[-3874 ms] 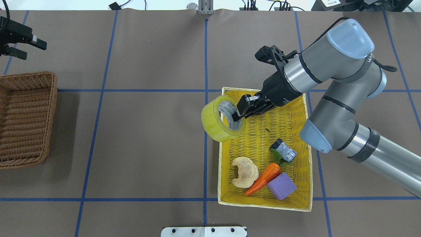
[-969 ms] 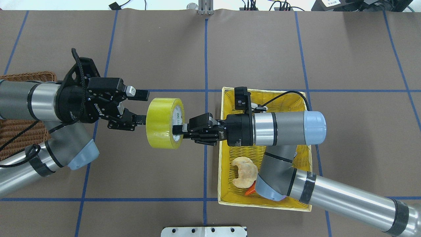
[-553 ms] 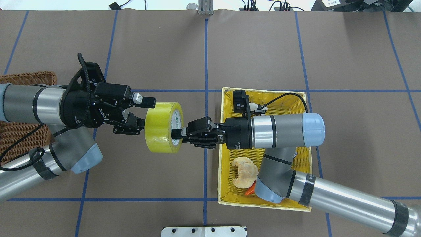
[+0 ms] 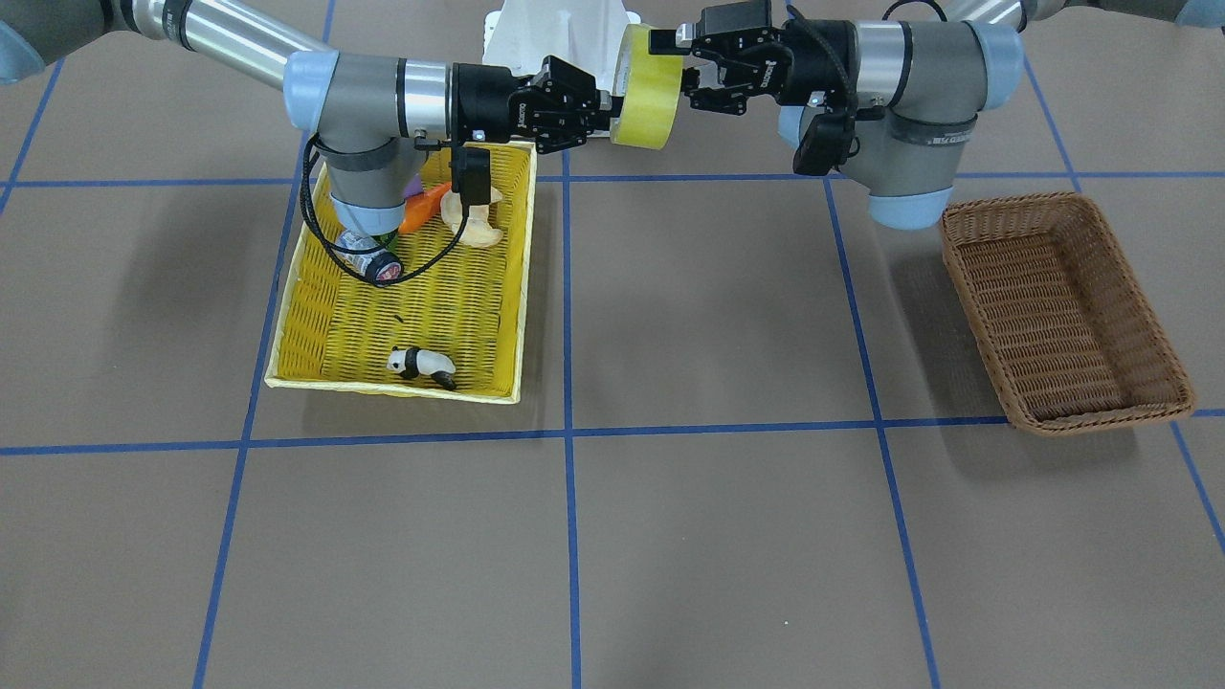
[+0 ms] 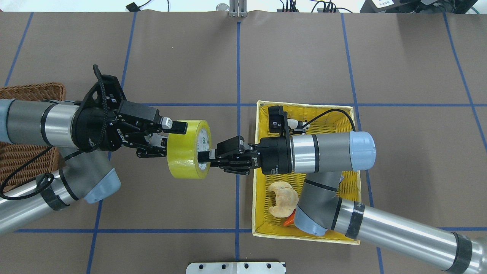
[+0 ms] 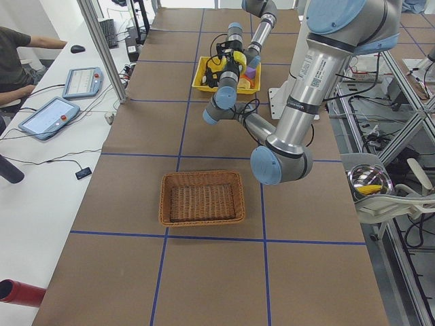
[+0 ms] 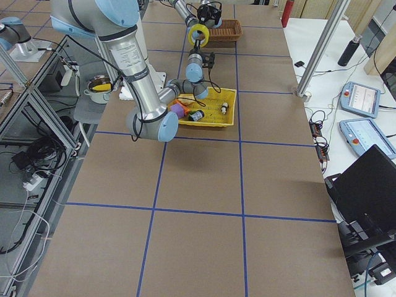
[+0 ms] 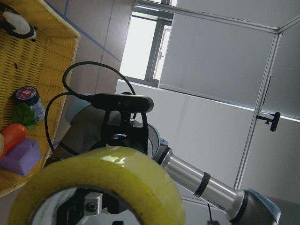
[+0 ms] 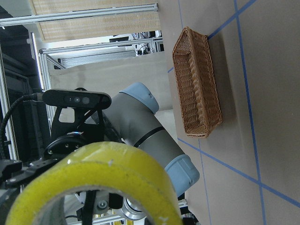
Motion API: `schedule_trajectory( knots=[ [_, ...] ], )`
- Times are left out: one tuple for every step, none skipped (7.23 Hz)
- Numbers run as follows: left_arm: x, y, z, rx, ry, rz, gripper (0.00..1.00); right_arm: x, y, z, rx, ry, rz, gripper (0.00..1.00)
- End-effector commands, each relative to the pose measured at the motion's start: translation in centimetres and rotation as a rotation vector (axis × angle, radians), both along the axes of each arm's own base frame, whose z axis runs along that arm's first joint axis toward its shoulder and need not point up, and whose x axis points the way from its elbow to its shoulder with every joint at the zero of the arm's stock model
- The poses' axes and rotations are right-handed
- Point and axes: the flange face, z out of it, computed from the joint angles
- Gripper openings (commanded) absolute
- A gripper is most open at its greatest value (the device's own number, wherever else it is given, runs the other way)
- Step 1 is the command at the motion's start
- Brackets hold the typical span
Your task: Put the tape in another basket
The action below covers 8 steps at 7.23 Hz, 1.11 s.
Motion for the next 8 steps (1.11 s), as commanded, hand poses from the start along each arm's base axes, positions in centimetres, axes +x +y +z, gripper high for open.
schedule_trajectory(
  knots=[
    [0.1, 0.0, 0.2, -0.003, -0.003, 0.002, 0.21, 0.1, 0.0, -0.1, -0.017, -0.005, -0.006, 0.63],
    [0.0, 0.1, 0.1, 0.001, 0.001, 0.002, 0.10, 0.2, 0.0, 0.0, -0.019, -0.011, -0.005, 0.78],
    [0.0, 0.1, 0.1, 0.002, 0.003, 0.002, 0.00, 0.3, 0.0, 0.5, -0.021, -0.010, -0.006, 0.79],
    [-0.2, 0.2, -0.1, 0.004, 0.007, 0.002, 0.00, 0.4, 0.0, 0.8, -0.022, -0.005, -0.006, 0.79],
    [-0.6, 0.4, 0.5, 0.010, 0.022, 0.004, 0.00, 0.8, 0.2, 2.0, -0.019, -0.012, -0.006, 0.79],
    [-0.6, 0.3, 0.5, 0.011, 0.022, -0.001, 0.00, 1.5, 0.0, 2.5, -0.008, -0.029, 0.005, 0.80],
    [-1.7, -0.4, 2.1, -0.021, 0.012, -0.044, 0.00, 2.7, -1.3, 3.6, -0.009, -0.012, 0.038, 0.96],
    [-3.7, -1.4, 3.3, -0.059, 0.011, -0.107, 0.00, 3.2, -2.2, 3.9, 0.019, 0.004, 0.077, 0.99]
  ],
)
